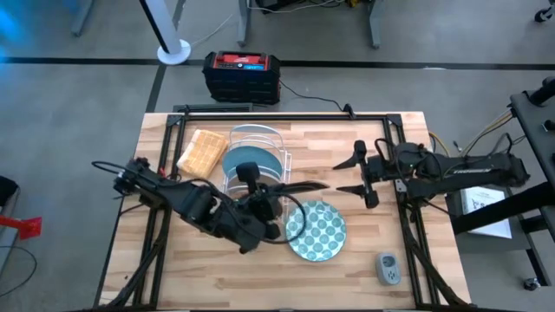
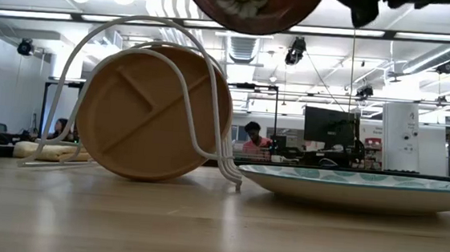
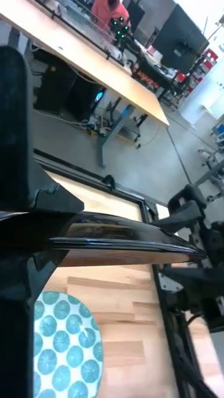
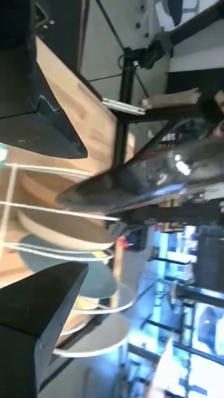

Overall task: Sort dishes
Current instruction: Put the red plate into the dishwasher rack

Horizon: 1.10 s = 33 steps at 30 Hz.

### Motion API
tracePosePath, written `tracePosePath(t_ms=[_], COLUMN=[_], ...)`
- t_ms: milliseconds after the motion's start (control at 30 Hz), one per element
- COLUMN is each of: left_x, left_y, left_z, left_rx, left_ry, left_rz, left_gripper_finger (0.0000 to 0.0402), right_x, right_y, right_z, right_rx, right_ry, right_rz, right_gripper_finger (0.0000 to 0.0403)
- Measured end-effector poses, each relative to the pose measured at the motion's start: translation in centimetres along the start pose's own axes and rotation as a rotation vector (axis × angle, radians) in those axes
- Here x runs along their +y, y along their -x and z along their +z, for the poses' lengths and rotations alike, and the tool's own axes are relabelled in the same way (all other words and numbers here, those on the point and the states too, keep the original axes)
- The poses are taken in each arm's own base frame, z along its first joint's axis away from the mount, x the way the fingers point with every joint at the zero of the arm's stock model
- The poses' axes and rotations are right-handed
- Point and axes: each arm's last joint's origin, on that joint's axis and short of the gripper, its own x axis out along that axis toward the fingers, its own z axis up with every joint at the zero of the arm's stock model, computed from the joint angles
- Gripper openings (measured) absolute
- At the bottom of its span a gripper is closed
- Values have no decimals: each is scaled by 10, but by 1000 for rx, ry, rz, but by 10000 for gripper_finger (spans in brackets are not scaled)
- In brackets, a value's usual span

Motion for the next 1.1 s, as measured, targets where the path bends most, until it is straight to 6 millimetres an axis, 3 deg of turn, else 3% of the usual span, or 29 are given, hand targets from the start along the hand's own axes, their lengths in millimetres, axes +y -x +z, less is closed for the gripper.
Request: tracePosePath(t_ms=[200,433,667,833,1100], left_x=[20,27,38,44,52], left_y=[13,15,15,15,16], left_z=[-19,-50,-69,-74,-83], left_rx=[-107,-243,-243,-218,-200], left_ry=[74,104,116,118,121], left_rz=[-54,-136,-117,-18,34], left_gripper_finger=[11,11,10,10,10], right_x=[8,12,10,5,7], right_y=[-16,-35,-55,-48,-30], right_z=[7,15,20,29,38], right_rx=[-60,-67,0,55,22], right_ry=[37,77,80,103,78], right_rz=[45,-26,-53,-211,-222], right_gripper_finger=[282,281,282,281,274])
